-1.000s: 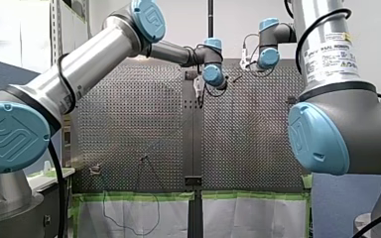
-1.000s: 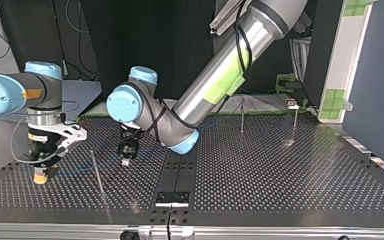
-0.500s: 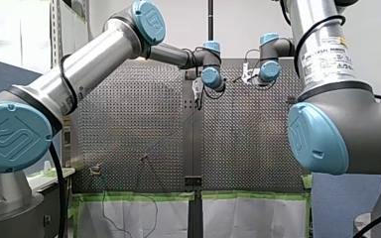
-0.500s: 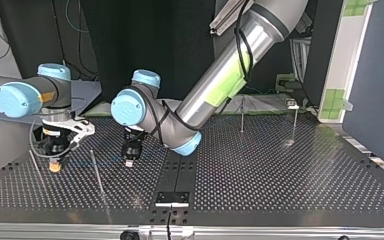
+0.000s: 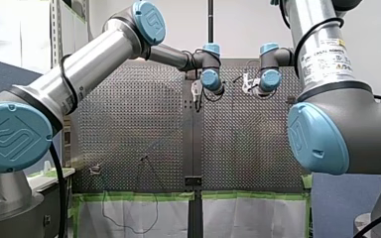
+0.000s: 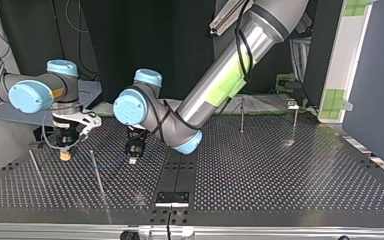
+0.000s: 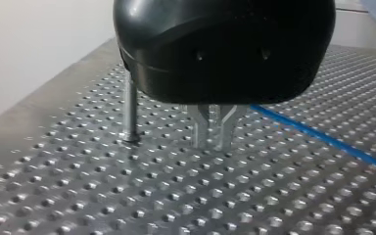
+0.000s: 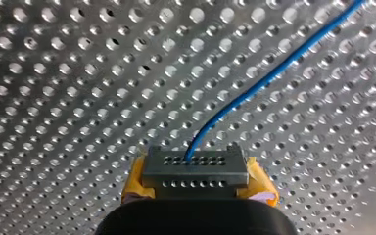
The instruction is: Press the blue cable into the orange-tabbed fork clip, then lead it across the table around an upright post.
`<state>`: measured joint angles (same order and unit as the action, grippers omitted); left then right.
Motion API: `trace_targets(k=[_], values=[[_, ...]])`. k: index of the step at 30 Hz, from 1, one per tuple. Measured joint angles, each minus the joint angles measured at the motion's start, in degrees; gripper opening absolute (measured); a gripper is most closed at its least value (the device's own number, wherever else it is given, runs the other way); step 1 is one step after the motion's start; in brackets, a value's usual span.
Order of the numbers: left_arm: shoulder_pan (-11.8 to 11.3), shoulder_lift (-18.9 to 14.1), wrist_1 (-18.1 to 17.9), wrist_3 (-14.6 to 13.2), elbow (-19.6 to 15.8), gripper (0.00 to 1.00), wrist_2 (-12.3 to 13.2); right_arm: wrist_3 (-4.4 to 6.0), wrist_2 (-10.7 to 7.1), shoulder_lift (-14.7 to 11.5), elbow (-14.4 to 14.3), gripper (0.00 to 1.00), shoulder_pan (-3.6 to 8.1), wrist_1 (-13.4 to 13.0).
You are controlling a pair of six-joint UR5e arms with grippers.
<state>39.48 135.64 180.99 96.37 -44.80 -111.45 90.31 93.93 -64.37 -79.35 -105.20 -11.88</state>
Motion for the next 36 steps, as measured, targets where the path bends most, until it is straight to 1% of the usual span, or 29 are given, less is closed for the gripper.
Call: trace_targets(k=[1, 2, 3, 8, 10, 11, 13, 14, 16, 17, 19, 21, 22, 28, 32, 36], values=[[0.0, 0.0, -0.1, -0.1, -0.5, 0.35, 0.0, -0.03, 0.01, 0.0, -0.1, 0.0, -0.06, -0.1], [0.0, 0.0, -0.1, -0.1, -0.9, 0.35, 0.0, -0.07, 0.03, 0.1, -0.3, 0.0, -0.11, -0.1], [0.0, 0.0, -0.2, -0.2, -1.2, 0.37, -0.1, -0.13, 0.06, 0.1, -0.4, 0.0, -0.15, -0.2], [0.0, 0.0, -0.3, -0.7, -1.8, 0.37, -0.9, -0.19, 0.05, 0.2, -1.5, 0.0, -0.3, -1.5], [0.0, 0.0, -0.3, -0.9, -1.8, 0.47, -0.8, -0.16, 0.02, 0.2, -2.0, 0.0, -0.33, -2.4], [0.0, 0.0, -0.3, -1.0, -1.8, 0.47, -0.8, -0.17, 0.01, 0.3, -2.2, 0.0, -0.33, -2.7], [0.1, 0.0, -0.4, -1.0, -1.8, 0.72, -0.8, -0.23, 0.01, 0.4, -2.6, 0.0, -0.37, -3.2], [0.1, 0.0, -0.3, -1.1, -1.8, 0.72, -0.9, -0.26, 0.0, 0.5, -2.7, 0.0, -0.37, -3.3], [0.1, -0.1, -0.3, -1.1, -1.8, 0.87, -1.3, -0.36, -0.03, 1.0, -2.8, 0.0, -0.38, -3.4], [0.1, -0.1, -0.3, -1.1, -1.8, 0.87, -1.6, -0.41, -0.02, 1.2, -2.9, 0.0, -0.39, -3.5], [0.2, 0.0, -0.2, -1.0, -1.8, 0.95, -2.0, -0.53, 0.04, 1.8, -3.2, 0.0, -0.39, -3.5], [0.2, -0.1, -0.2, -0.9, -1.8, 0.95, -2.3, -0.64, 0.08, 2.3, -3.6, 0.0, -0.39, -3.9], [0.2, -0.1, -0.2, -0.7, -1.8, 0.97, -2.3, -0.67, 0.09, 2.5, -3.9, 0.0, -0.39, -4.1], [0.2, 0.0, -0.1, -0.1, -1.8, 0.97, -2.5, -0.77, 0.12, 4.0, -5.8, 0.0, -0.13, -6.1], [0.2, 0.0, -0.1, -0.1, -1.8, 0.97, -2.6, -0.89, 0.12, 4.7, -7.6, 0.0, 0.24, -7.9], [0.3, 0.0, -0.1, 0.0, -1.9, 0.97, -2.7, -0.99, 0.1, 5.0, -9.8, 0.0, 0.88, -10.1]])
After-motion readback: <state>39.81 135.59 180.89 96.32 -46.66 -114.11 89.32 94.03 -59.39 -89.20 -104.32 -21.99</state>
